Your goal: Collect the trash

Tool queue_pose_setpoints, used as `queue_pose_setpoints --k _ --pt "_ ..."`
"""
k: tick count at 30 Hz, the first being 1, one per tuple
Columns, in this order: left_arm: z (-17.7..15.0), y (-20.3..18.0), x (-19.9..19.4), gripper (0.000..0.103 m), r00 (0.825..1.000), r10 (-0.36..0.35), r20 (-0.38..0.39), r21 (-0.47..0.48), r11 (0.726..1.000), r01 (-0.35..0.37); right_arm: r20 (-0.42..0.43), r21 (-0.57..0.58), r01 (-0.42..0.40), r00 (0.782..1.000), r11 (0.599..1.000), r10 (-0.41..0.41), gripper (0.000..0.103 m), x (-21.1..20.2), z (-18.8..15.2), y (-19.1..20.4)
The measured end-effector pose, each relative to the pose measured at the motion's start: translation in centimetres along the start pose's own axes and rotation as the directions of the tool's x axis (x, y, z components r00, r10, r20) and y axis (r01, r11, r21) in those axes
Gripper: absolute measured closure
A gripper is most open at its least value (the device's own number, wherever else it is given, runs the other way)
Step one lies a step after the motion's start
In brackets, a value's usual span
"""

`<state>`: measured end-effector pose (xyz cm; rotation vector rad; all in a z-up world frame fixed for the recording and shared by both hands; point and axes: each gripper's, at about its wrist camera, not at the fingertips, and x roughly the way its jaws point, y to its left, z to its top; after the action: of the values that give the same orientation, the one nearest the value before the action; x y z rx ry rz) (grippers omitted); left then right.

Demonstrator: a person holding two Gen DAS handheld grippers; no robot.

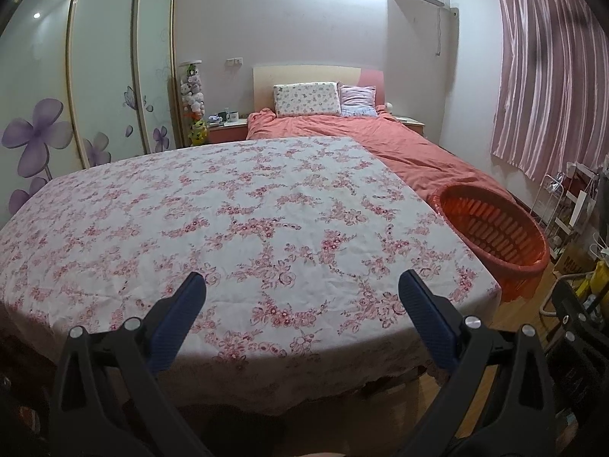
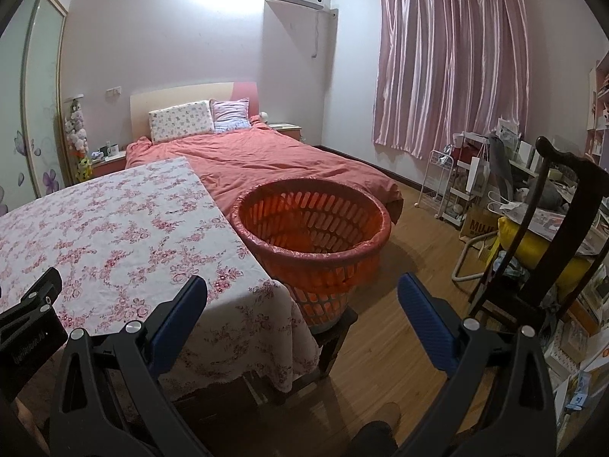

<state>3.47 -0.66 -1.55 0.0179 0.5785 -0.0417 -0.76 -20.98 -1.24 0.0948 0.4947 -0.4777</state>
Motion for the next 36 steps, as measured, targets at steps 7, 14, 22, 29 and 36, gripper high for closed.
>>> queue_pose_setpoints --k 7,14,22,29,36 --pt "-0.25 -0.18 0.18 0.004 1.000 -0.012 -0.018 0.005 1.000 0.012 -0.005 0.000 -0.002 1.000 1.000 0.002 0.004 0.05 -0.07 0.08" --pt "-0.30 -0.37 0.04 0.004 1.000 0.001 -0.018 0.004 1.000 -0.001 -0.004 0.003 0.008 1.000 1.000 -0.008 0.004 0.07 -0.32 0.24" --pt "-0.13 0.20 -0.06 0.004 0.998 0.060 -0.012 -0.013 0.998 -0.060 -0.004 0.004 0.007 1.000 1.000 -0.007 0.004 0.05 -0.31 0.24" --pt "-0.07 0.39 -0.27 0.004 0.997 0.072 -0.009 -0.015 0.997 -0.072 0.006 0.009 0.004 1.000 1.000 -0.005 0.004 -0.31 -0.20 0.32" --pt "-0.13 0.43 -0.53 0.004 0.998 0.067 -0.006 -0.016 0.998 -0.067 0.009 0.012 -0.002 1.000 1.000 0.002 0.004 -0.69 -0.06 0.35"
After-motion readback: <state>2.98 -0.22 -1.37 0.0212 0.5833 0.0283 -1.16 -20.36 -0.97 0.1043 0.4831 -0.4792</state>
